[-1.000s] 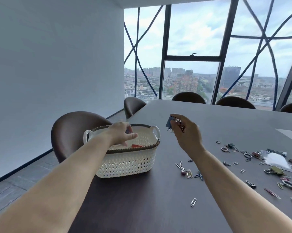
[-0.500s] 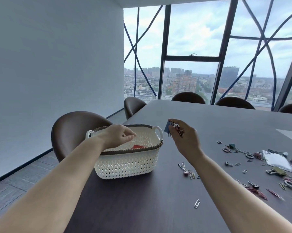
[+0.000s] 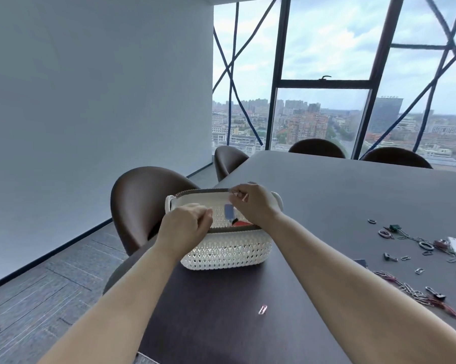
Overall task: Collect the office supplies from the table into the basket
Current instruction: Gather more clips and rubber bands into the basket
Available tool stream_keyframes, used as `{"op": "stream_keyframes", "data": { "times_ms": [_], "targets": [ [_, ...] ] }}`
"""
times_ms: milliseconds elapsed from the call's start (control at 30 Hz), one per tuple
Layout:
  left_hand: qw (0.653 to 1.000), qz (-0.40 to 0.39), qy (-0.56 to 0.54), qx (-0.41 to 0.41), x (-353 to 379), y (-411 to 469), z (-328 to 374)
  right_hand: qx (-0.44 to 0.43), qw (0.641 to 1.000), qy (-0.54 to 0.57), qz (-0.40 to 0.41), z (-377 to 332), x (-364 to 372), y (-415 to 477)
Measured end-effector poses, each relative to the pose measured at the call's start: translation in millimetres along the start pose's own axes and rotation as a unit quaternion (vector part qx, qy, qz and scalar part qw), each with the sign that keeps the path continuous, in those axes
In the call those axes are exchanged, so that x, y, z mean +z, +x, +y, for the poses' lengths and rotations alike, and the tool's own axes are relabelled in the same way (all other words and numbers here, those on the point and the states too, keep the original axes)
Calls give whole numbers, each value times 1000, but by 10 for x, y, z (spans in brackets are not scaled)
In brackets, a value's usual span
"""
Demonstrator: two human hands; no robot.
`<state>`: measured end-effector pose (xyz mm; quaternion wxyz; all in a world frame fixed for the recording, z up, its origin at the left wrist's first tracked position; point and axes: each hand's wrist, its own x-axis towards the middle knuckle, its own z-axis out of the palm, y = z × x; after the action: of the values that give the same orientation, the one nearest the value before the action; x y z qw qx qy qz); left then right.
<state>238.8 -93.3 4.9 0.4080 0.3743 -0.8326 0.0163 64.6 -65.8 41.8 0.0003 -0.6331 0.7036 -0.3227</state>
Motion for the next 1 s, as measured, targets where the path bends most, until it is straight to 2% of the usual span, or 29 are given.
{"op": "stream_keyframes", "data": {
  "times_ms": [267,533,667,867,1000],
  "targets": [
    [1000,11,-15,-24,52,8,-48,52,998,-6,35,41,46,3],
    [1000,1,-24,-12,43,-20,-22,55,997,-29,-37,-51,9,3],
    [1000,-7,-3,-8,37,3,-17,28,999,2,31,3,13,-40],
    [999,-28,19,-4,-25,-1,1,-59,988,77,121,256,-44,-361],
    [990,28,92,106,12,-195,255,-48,987,71,137,656,-237,-706]
  ]
}}
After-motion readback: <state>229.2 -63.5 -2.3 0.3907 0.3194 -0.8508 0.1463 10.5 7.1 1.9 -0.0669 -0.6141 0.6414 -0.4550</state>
